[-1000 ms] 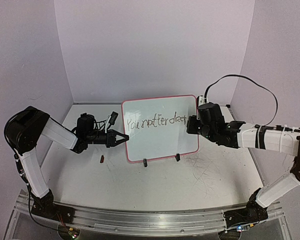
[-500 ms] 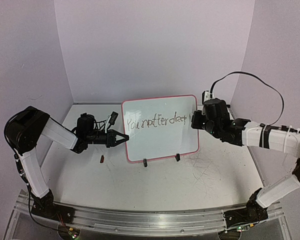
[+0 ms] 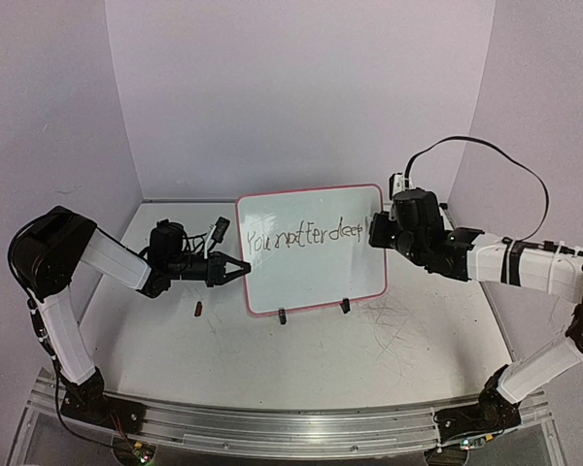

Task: Write a sentence on the whiteboard

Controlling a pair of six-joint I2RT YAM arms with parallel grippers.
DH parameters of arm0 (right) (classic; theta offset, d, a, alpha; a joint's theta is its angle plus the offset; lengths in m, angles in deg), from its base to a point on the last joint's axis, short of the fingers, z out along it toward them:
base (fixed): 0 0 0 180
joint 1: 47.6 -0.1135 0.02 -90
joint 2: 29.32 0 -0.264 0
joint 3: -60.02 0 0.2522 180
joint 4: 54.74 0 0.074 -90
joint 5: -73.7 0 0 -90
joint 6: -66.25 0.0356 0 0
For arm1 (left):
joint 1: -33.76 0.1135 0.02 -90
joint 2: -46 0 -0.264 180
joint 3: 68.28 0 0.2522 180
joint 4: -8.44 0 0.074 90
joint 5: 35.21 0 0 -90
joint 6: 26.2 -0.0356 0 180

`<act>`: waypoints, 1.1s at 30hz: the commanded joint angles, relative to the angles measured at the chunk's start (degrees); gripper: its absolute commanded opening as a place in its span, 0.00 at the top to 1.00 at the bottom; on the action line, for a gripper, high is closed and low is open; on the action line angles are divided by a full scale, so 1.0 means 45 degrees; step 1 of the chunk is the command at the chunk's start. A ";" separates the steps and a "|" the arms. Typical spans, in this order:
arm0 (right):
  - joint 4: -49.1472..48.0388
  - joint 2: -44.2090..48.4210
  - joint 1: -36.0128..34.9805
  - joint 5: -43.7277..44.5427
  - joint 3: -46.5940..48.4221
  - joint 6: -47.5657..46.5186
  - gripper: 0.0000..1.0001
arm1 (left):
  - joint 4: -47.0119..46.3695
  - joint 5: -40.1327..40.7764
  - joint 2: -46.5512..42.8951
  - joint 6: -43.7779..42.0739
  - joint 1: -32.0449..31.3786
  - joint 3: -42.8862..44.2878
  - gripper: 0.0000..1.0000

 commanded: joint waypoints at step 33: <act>0.0359 0.0677 0.0005 -0.0040 -0.0382 0.0546 1.00 | 0.0637 0.1057 -0.0062 -0.0688 -0.0157 0.0276 1.00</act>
